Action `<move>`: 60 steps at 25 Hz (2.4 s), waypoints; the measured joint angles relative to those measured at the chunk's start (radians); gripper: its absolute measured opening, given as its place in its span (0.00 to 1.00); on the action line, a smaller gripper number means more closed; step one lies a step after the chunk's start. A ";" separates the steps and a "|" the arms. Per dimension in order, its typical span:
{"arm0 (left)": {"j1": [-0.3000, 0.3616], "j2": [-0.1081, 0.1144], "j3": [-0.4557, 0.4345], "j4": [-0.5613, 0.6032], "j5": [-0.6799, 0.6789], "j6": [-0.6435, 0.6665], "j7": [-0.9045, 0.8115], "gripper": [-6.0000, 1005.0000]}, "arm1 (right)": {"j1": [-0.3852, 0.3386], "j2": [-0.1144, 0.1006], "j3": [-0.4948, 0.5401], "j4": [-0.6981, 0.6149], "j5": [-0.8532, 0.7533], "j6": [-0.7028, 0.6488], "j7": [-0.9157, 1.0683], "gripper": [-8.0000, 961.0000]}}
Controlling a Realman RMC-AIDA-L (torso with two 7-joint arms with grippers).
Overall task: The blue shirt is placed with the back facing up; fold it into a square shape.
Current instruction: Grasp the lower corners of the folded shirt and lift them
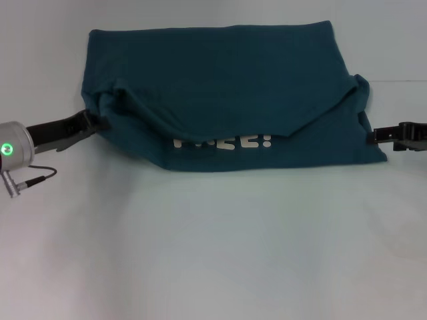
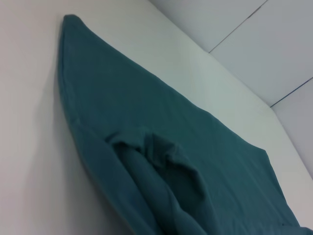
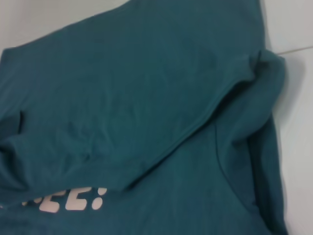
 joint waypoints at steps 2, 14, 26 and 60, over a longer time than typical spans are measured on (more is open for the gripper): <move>0.002 -0.003 0.002 0.000 0.001 -0.001 0.000 0.00 | 0.000 0.006 -0.005 0.001 0.002 0.018 -0.014 0.83; 0.005 -0.007 0.003 -0.002 -0.004 -0.002 0.003 0.00 | -0.004 0.072 -0.052 0.008 -0.001 0.187 -0.076 0.83; 0.005 -0.007 0.003 -0.002 -0.005 -0.012 0.003 0.00 | -0.008 0.086 -0.081 0.048 -0.003 0.284 -0.076 0.83; 0.000 -0.016 0.006 -0.001 -0.006 -0.026 0.001 0.00 | 0.013 0.079 -0.090 0.096 0.031 0.305 -0.066 0.25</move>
